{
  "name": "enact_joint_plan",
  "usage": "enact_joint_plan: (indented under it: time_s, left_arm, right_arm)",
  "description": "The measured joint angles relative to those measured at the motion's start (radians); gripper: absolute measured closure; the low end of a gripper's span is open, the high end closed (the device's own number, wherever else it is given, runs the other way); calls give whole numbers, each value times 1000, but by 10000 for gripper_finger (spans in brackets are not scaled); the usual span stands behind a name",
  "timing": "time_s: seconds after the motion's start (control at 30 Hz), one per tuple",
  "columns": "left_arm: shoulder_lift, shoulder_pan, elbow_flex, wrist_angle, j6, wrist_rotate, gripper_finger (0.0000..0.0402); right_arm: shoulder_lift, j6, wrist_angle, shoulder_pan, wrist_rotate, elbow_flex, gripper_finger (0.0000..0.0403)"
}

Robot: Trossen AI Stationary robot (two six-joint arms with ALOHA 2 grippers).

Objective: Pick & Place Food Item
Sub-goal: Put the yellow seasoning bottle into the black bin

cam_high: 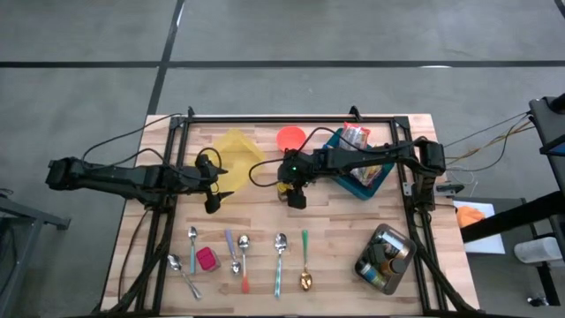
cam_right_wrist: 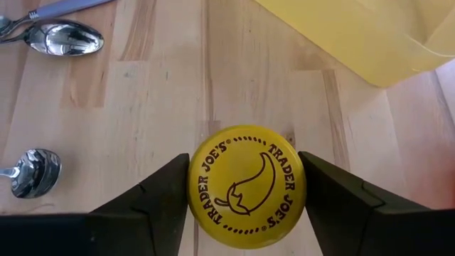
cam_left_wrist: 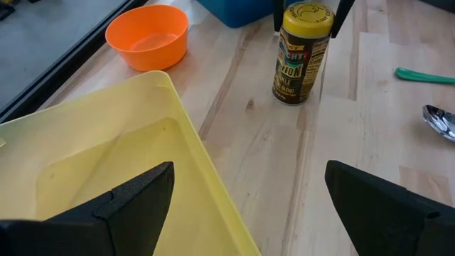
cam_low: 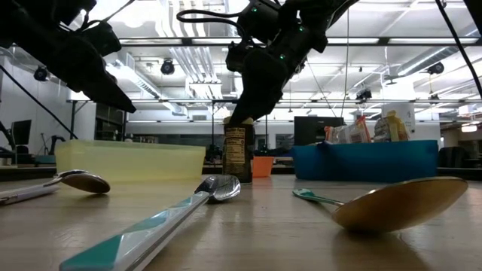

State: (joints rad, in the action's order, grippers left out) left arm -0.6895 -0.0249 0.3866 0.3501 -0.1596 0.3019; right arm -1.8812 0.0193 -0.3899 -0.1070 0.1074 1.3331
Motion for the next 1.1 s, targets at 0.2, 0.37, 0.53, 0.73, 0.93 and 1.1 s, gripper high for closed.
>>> enact_joint_plan:
  time_s: [0.2, 0.37, 0.53, 0.73, 0.93, 1.1]
  left_arm:
    - [0, 0, 0, 0, 0, 0, 33]
    - [0, 0, 0, 0, 0, 0, 33]
    - [0, 0, 0, 0, 3, 0, 33]
    - [0, 0, 0, 1, 3, 0, 33]
    - [0, 0, 0, 4, 3, 0, 33]
    - [0, 0, 0, 10, 3, 0, 33]
  right_arm:
    - [0, 0, -2, 0, 2, 0, 170]
    - [0, 0, -2, 0, 2, 0, 176]
    - [5, 0, -9, 2, 2, -1, 176]
    - [36, -83, -193, 24, -28, 51, 176]
    - [74, -204, -440, 75, -114, 155, 176]
    - [113, -314, -555, 145, -193, 209, 177]
